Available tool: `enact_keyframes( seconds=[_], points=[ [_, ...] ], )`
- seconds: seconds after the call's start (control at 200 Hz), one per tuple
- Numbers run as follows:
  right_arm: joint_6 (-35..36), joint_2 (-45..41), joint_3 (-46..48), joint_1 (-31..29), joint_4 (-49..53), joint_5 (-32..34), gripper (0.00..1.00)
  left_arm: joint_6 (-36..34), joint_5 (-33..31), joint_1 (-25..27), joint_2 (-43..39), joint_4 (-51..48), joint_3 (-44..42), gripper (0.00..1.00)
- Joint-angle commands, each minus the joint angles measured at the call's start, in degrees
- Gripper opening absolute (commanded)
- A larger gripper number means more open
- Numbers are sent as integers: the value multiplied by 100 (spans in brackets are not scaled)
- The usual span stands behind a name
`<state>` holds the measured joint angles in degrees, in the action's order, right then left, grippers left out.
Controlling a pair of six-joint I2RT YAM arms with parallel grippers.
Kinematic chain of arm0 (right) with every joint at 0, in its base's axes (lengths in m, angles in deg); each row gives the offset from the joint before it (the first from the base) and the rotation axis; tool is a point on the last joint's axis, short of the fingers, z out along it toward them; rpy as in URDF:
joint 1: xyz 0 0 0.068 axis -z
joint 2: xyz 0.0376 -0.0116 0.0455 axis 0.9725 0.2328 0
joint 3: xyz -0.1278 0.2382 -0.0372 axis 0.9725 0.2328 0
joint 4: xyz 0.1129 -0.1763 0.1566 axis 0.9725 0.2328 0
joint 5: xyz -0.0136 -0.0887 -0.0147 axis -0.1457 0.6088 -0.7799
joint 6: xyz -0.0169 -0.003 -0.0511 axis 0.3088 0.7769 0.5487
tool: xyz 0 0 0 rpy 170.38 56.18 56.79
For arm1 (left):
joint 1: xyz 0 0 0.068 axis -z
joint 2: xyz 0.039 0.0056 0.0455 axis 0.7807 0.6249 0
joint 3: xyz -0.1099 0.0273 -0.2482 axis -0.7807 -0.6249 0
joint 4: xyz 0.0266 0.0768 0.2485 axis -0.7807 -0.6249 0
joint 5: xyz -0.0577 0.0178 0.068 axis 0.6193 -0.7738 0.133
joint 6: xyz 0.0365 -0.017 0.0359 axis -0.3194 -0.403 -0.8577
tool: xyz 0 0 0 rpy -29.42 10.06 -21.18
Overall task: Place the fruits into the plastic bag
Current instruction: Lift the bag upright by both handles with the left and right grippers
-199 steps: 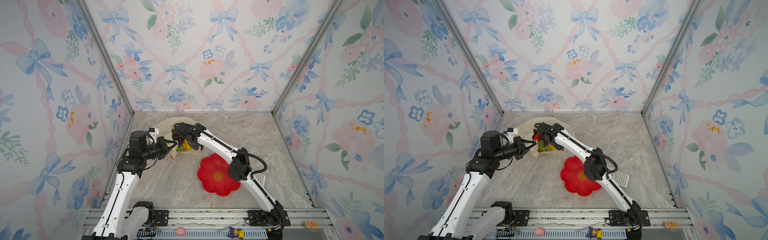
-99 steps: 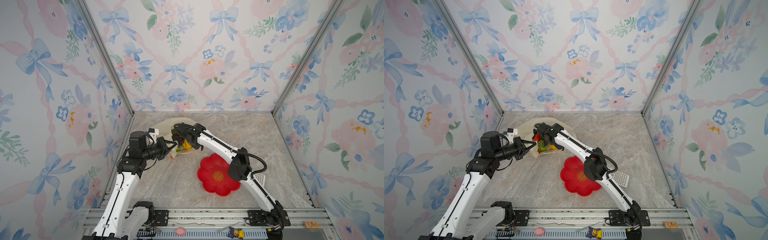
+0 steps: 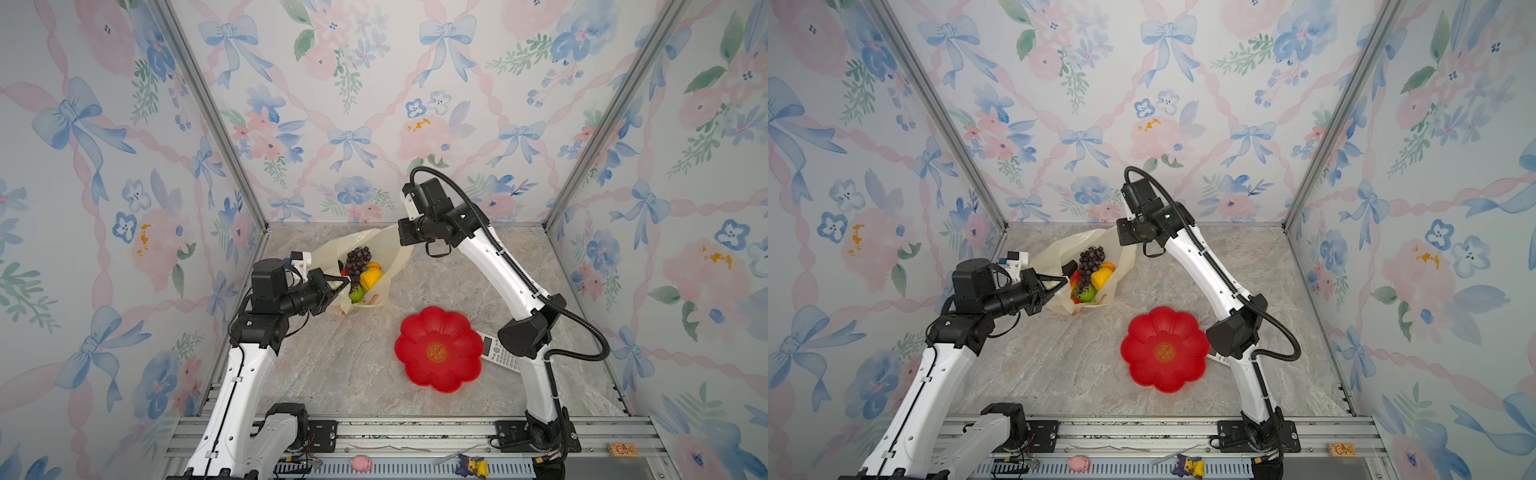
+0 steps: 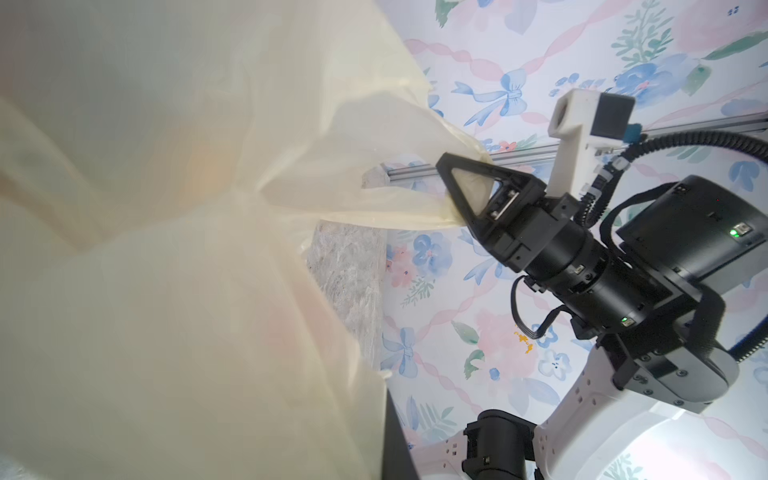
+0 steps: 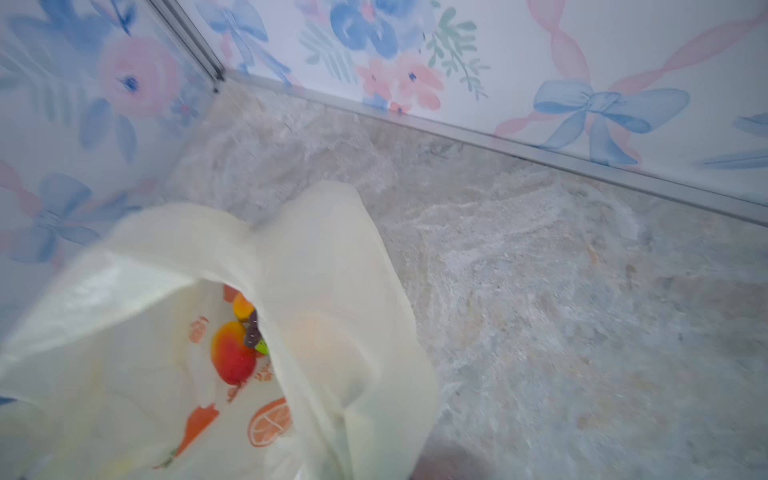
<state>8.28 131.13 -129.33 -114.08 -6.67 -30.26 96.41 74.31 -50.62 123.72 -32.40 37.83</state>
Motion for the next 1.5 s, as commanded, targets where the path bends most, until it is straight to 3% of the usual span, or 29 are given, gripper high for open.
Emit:
enact_keyframes(
  seconds=[0.0, 0.265, 0.735, 0.83, 0.925, 1.055, 1.11, 1.495],
  points=[
    [-878, -188, 74, 81, -1016, -1446, 0, -109, 41, -107, 143, 111, 368, 0],
    [-2051, -183, -240, 347, -2114, -2395, 0, -52, -35, -425, 753, 111, 1476, 0],
    [-2659, -947, -185, 783, -2932, -2433, 0, 620, 157, -668, 2230, 111, 4349, 0],
    [-2646, -1031, -50, 961, -2712, -2271, 0, 917, 391, -669, 2426, 93, 4226, 0],
    [-3128, -945, -39, 1117, -2876, -2704, 0, 987, 523, -660, 2487, 94, 3793, 0],
    [-2381, -1227, -69, 929, -2581, -2103, 0, 780, 263, -605, 2387, 49, 3484, 0],
    [-2376, -1299, 26, 932, -2609, -2097, 0, 765, 192, -548, 2393, 41, 3447, 0],
    [-2569, -1222, 454, 1259, -2062, -2420, 0, 366, -75, -308, 2747, -248, 4463, 0]
  ],
)
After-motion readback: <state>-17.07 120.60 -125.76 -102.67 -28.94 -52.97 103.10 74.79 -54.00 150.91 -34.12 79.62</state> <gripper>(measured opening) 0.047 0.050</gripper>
